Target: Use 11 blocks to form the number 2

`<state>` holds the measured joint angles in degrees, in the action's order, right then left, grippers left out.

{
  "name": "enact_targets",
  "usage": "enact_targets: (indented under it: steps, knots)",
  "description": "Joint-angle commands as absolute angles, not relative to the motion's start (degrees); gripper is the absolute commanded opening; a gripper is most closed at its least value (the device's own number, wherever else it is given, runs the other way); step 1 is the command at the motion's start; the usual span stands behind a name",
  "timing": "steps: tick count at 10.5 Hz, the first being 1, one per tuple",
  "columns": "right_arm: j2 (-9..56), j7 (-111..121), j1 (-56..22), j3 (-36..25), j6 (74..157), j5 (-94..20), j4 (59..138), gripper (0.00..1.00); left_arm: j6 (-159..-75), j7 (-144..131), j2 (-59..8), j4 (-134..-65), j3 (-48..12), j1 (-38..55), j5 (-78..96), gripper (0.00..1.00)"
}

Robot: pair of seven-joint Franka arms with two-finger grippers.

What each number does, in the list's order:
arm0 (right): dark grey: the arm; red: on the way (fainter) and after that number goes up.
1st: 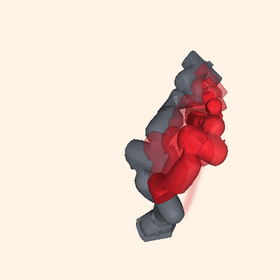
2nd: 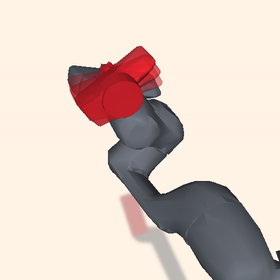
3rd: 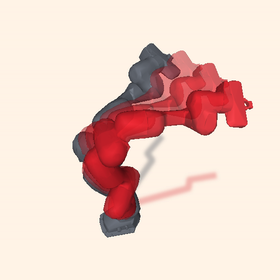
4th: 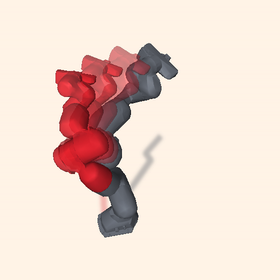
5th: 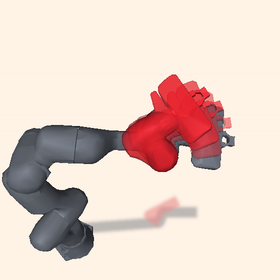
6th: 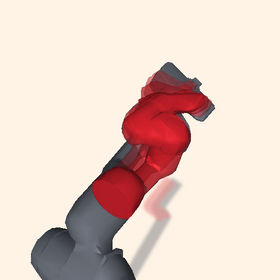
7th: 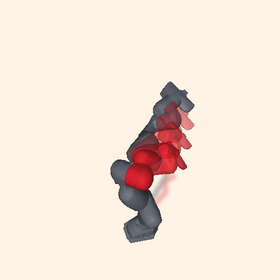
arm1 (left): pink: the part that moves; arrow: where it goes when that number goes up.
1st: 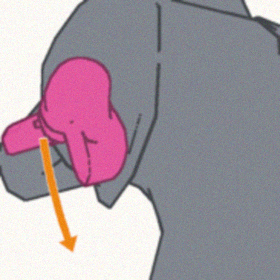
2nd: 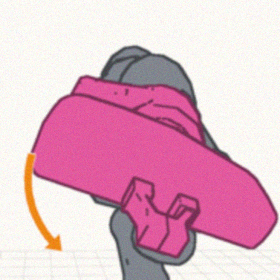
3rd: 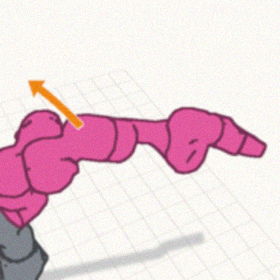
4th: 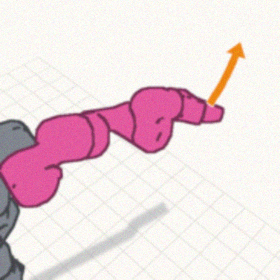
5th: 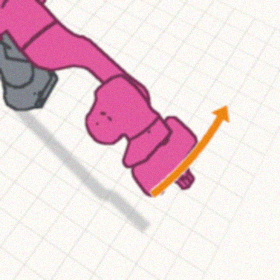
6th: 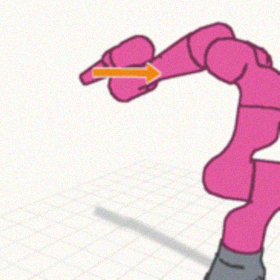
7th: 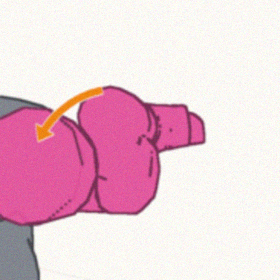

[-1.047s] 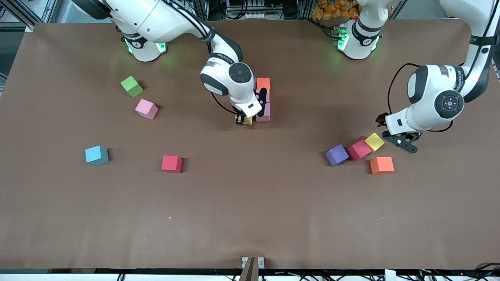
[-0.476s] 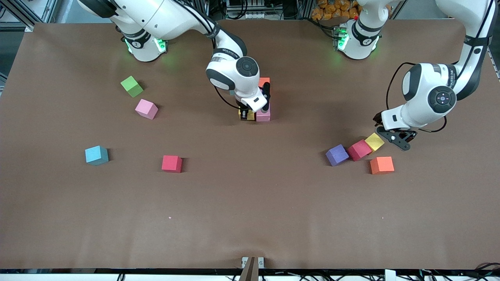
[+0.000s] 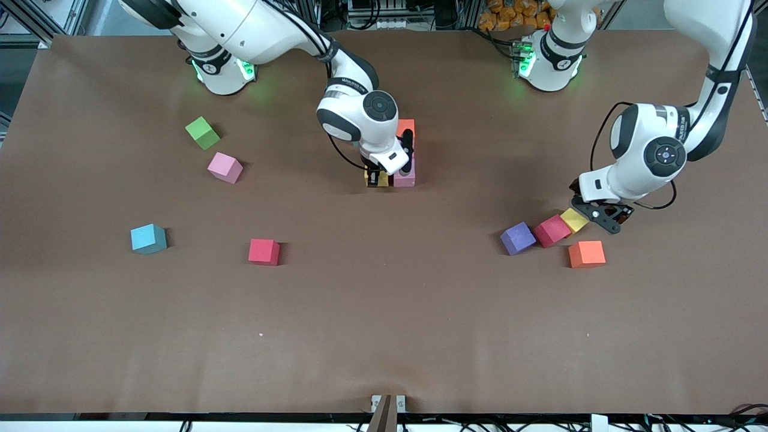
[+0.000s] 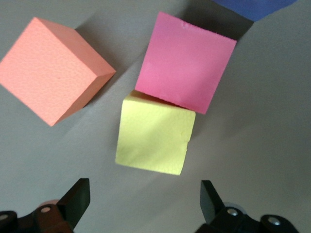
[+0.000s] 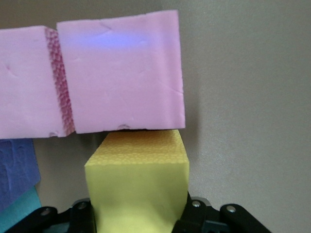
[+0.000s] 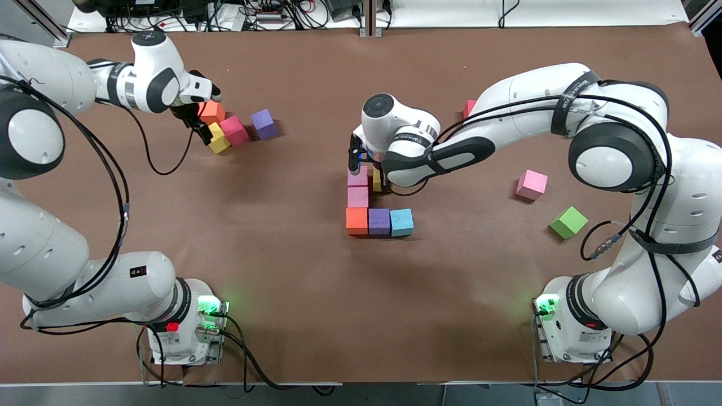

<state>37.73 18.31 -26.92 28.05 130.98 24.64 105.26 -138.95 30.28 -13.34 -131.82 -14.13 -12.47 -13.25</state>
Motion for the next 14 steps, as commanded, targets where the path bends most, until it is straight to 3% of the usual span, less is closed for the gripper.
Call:
enact_targets:
  steps: [1,14]
  knots:
    - [38.9,18.2,-28.6,27.0,130.9,25.8,103.3,0.42,-141.5,30.8,-15.2,-131.6,-14.5,-13.1,-14.7,1.00]
    - [39.9,17.9,-29.4,26.7,131.0,25.7,101.8,0.44,-143.3,29.8,-19.0,-129.6,-14.5,-12.6,-14.3,1.00]
